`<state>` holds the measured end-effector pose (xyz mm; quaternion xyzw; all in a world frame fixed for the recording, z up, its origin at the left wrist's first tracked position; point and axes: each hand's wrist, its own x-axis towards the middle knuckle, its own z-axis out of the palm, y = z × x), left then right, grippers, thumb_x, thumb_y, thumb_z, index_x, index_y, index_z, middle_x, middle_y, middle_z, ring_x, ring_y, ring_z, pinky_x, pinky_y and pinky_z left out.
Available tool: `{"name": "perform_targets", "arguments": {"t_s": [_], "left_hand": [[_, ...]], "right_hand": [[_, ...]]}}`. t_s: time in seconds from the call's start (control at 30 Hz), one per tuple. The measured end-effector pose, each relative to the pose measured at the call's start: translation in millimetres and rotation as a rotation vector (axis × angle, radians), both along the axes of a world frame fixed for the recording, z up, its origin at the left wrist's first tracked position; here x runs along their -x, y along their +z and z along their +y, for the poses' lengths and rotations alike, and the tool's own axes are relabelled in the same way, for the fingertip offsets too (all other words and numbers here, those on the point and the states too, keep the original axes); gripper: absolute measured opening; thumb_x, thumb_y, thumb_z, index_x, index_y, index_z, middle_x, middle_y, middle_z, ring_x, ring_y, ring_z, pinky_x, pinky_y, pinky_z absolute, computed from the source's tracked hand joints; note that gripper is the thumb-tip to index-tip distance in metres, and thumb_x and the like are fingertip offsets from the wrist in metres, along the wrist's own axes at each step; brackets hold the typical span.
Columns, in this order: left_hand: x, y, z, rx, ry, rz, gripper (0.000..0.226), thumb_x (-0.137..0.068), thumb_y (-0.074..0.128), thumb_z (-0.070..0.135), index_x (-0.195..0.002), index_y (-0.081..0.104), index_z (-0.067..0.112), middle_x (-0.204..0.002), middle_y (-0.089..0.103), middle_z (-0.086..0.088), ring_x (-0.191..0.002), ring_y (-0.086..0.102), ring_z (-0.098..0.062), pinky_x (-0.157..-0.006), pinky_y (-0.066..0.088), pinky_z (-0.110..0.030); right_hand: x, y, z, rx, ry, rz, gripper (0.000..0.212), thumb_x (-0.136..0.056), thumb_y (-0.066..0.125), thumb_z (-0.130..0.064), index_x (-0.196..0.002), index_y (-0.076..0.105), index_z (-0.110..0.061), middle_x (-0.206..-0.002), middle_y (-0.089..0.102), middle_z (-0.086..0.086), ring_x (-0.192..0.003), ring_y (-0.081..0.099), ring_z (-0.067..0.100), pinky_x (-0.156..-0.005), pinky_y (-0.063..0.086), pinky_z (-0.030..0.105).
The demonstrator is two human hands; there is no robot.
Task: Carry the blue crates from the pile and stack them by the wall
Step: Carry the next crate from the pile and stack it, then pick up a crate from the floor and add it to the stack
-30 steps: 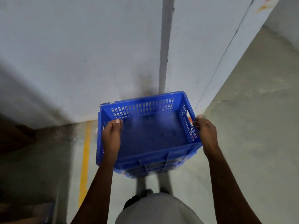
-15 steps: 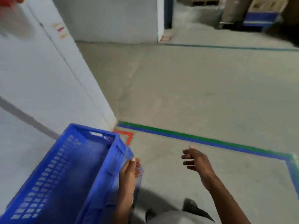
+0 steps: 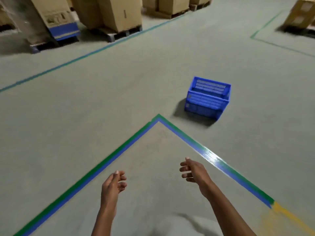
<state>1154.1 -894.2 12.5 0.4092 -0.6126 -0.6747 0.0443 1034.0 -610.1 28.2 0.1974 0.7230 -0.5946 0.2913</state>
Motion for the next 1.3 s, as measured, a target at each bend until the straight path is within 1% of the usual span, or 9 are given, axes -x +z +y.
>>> {"name": "perform_targets", "arguments": {"t_s": [0.17, 0.33, 0.5, 0.6, 0.8, 0.93, 1.07, 1.2, 1.3], "left_hand": [[128.0, -2.0, 72.5, -0.094, -0.159, -0.005, 0.031, -0.105, 0.050, 0.030, -0.107, 0.070, 0.007, -0.088, 0.067, -0.011, -0.071, 0.059, -0.023, -0.070, 0.048, -0.035], [228.7, -13.9, 93.8, -0.145, -0.299, -0.079, 0.032, -0.105, 0.050, 0.027, -0.107, 0.069, 0.002, -0.083, 0.066, -0.010, -0.066, 0.059, -0.021, -0.068, 0.048, -0.033], [360.4, -46.7, 68.7, -0.070, -0.270, -0.157, 0.033, -0.105, 0.049, 0.033, -0.108, 0.070, 0.007, -0.088, 0.067, -0.008, -0.067, 0.058, -0.020, -0.069, 0.048, -0.034], [456.5, -51.1, 67.8, -0.052, -0.348, -0.169, 0.033, -0.104, 0.050, 0.036, -0.108, 0.071, 0.009, -0.089, 0.068, -0.006, -0.070, 0.059, -0.020, -0.071, 0.049, -0.035], [667.5, -27.8, 110.3, -0.048, -0.579, -0.123, 0.033, -0.104, 0.050, 0.034, -0.103, 0.070, 0.008, -0.082, 0.066, -0.003, -0.058, 0.055, -0.013, -0.061, 0.042, -0.027], [783.2, -28.4, 153.1, -0.043, -0.631, -0.114, 0.031, -0.105, 0.050, 0.031, -0.101, 0.070, 0.007, -0.081, 0.065, -0.004, -0.058, 0.055, -0.014, -0.059, 0.043, -0.025], [881.7, -60.1, 194.6, -0.048, -0.679, -0.190, 0.032, -0.105, 0.050, 0.031, -0.103, 0.070, 0.006, -0.082, 0.063, -0.006, -0.057, 0.053, -0.013, -0.056, 0.040, -0.024], [979.6, -94.9, 234.8, -0.007, -0.661, -0.299, 0.031, -0.105, 0.050, 0.031, -0.102, 0.069, 0.008, -0.082, 0.062, -0.006, -0.058, 0.053, -0.014, -0.056, 0.041, -0.024], [1047.1, -120.2, 262.9, -0.024, -0.615, -0.364, 0.026, -0.104, 0.052, 0.029, -0.096, 0.067, 0.009, -0.075, 0.057, -0.004, -0.048, 0.048, -0.010, -0.046, 0.035, -0.019]], "right_hand": [[90.1, -14.1, 91.4, -0.028, -0.257, -0.019, 0.042, -0.103, 0.050, -0.044, -0.102, 0.074, -0.008, -0.091, 0.077, 0.010, -0.068, 0.066, 0.021, -0.068, 0.050, 0.032], [181.2, -40.4, 120.8, 0.001, -0.373, -0.056, 0.042, -0.102, 0.052, -0.046, -0.103, 0.074, -0.010, -0.088, 0.078, 0.007, -0.069, 0.067, 0.020, -0.069, 0.051, 0.033], [288.2, -56.1, 122.1, 0.013, -0.419, -0.062, 0.040, -0.103, 0.052, -0.044, -0.104, 0.072, -0.009, -0.088, 0.076, 0.008, -0.069, 0.065, 0.021, -0.066, 0.049, 0.031], [351.1, -52.2, 121.7, 0.010, -0.437, -0.056, 0.040, -0.103, 0.053, -0.044, -0.103, 0.072, -0.010, -0.092, 0.077, 0.011, -0.067, 0.066, 0.020, -0.065, 0.050, 0.031], [493.2, -33.8, 143.8, 0.017, -0.470, -0.015, 0.038, -0.104, 0.052, -0.040, -0.105, 0.071, -0.007, -0.095, 0.075, 0.014, -0.069, 0.067, 0.022, -0.063, 0.049, 0.031], [582.8, -39.1, 182.1, 0.063, -0.533, -0.016, 0.040, -0.103, 0.051, -0.042, -0.106, 0.072, -0.008, -0.094, 0.076, 0.013, -0.071, 0.068, 0.024, -0.060, 0.052, 0.029], [679.7, -68.3, 236.8, 0.102, -0.588, -0.053, 0.044, -0.103, 0.051, -0.046, -0.105, 0.070, -0.007, -0.090, 0.075, 0.013, -0.069, 0.066, 0.026, -0.058, 0.053, 0.029], [790.2, -114.3, 297.8, -0.048, -0.492, -0.129, 0.044, -0.102, 0.051, -0.050, -0.106, 0.071, -0.011, -0.095, 0.076, 0.012, -0.073, 0.069, 0.026, -0.067, 0.054, 0.034], [864.3, -145.5, 335.3, -0.124, -0.401, -0.244, 0.043, -0.102, 0.051, -0.048, -0.109, 0.070, -0.011, -0.098, 0.075, 0.011, -0.079, 0.070, 0.028, -0.073, 0.053, 0.036]]}}
